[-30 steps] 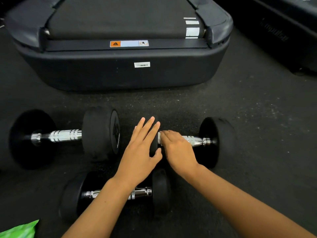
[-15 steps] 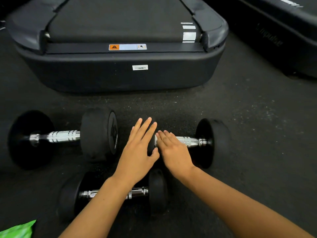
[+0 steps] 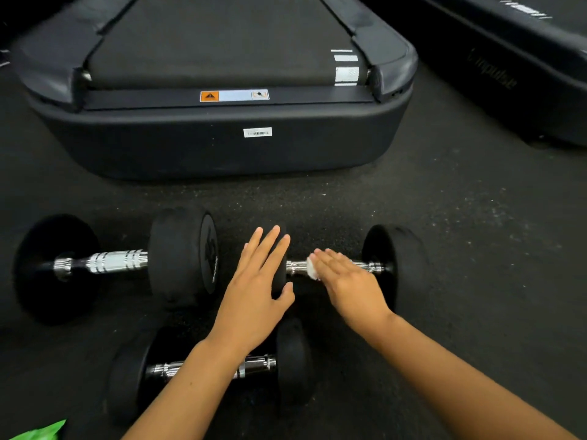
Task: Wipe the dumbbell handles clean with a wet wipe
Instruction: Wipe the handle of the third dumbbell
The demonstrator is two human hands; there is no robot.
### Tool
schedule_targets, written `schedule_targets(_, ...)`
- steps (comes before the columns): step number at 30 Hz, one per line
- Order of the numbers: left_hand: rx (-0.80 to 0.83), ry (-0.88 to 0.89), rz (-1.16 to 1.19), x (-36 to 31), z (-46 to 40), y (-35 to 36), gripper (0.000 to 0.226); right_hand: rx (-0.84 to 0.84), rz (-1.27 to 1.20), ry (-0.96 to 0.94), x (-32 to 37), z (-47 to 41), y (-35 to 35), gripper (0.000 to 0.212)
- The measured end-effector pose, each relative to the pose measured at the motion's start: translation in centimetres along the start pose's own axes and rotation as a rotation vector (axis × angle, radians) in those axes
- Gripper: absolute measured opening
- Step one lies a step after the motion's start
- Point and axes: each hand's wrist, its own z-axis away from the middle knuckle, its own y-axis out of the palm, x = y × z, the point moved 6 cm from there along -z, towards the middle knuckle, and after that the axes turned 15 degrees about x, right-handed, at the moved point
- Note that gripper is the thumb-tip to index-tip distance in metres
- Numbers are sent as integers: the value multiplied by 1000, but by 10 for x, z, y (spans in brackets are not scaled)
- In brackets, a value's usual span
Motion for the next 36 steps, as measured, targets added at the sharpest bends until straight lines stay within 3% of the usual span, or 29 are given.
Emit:
schedule_targets(2,-17,-4,10,0,0,1,70,105,-167,73,0,-16,-3,6)
schedule_targets(4,-24,-6,15,2,0,2,70,139,-192,29,9,-22,2,11)
schedule_targets(7,-13,5,19,3,0,1,70,26,-38,-96,8,-6,11,42)
schedule_targets(12,-30,4,16,3,-2,1,70,19,-131,-20,8,-21,8,35)
schedule_targets(16,-20,-8,38,2,0,3,69,-10,13,-195,14,-9,19,46)
schedule_targets(19,-28,0,45,3,-1,0,69,-32,-27,-138,10,-11,15,56)
schedule_targets(22,-43,-12,38,4,-1,2,69,-64,41,-203,20,-12,18,42)
schedule_targets(26,-4,5,55,2,1,2,70,-129,17,-207,-2,11,13,47)
schedule_targets(29,-35,3,42,4,-1,1,69,-112,-11,-106,5,0,11,55)
schedule_targets(32,-70,-18,47,6,0,4,69,-74,9,-175,16,-7,13,41)
schedule_targets(36,-34,-14,64,3,0,2,72,10,-90,-223,-1,9,7,46)
